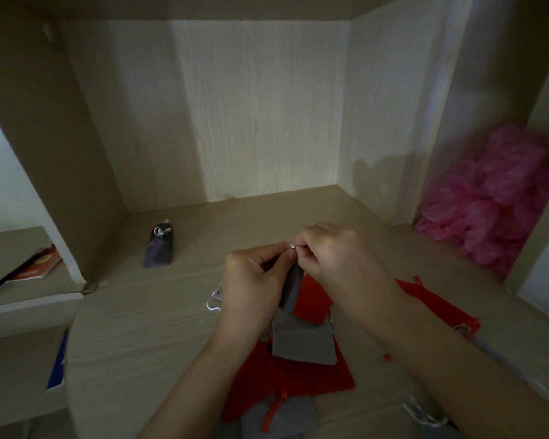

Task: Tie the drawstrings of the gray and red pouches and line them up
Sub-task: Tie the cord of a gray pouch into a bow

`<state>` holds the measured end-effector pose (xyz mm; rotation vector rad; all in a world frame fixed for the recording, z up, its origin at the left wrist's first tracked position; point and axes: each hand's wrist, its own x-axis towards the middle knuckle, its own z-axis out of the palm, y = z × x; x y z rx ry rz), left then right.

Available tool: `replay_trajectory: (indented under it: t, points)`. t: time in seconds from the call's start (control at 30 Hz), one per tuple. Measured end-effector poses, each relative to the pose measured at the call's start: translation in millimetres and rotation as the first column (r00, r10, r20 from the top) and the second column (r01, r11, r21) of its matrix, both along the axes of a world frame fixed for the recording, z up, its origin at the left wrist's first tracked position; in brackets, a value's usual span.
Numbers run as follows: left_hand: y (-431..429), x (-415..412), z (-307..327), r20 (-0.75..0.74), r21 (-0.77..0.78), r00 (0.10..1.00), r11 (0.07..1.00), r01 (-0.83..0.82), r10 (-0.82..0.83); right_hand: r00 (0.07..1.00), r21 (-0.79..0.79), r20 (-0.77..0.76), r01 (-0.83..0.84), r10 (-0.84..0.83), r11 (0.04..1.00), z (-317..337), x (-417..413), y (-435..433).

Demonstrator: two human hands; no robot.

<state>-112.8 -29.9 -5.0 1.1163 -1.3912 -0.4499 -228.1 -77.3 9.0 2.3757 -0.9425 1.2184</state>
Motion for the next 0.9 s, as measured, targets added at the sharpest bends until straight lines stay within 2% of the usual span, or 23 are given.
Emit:
replay_trajectory:
  t: [0.2,0.43,0.53,0.63,0.8,0.9]
  points:
    - [-5,0,-9,0.033,-0.025,0.998,0.999,-0.048,0.049,0.999,0.012,0.020,-0.043,0.043,0.999,-4,2,-4]
    - [-7,-1,-15,0.243,-0.133,0.944,0.971,-0.198,0.225,0.985,0.184,0.121,-0.142,0.121,0.973,-4,-8,-2]
    - [-10,-2,-18,0.300,-0.194,0.914,0.955,-0.222,0.274,0.980,0.211,0.148,-0.159,0.129,0.964,-3,-10,-1]
    - [-11,-3,-19,0.278,-0.221,0.917,0.948,-0.229,0.286,0.975,0.220,0.181,-0.164,0.125,0.962,-4,-10,0]
    - [-10,-3,-17,0.112,-0.126,0.968,0.970,-0.208,0.223,0.960,0.257,0.241,-0.203,0.140,0.945,-1,-11,1]
    - [-9,-3,-17,0.073,-0.122,0.975,0.972,-0.200,0.210,0.953,0.327,0.258,-0.242,0.160,0.914,2,-13,1]
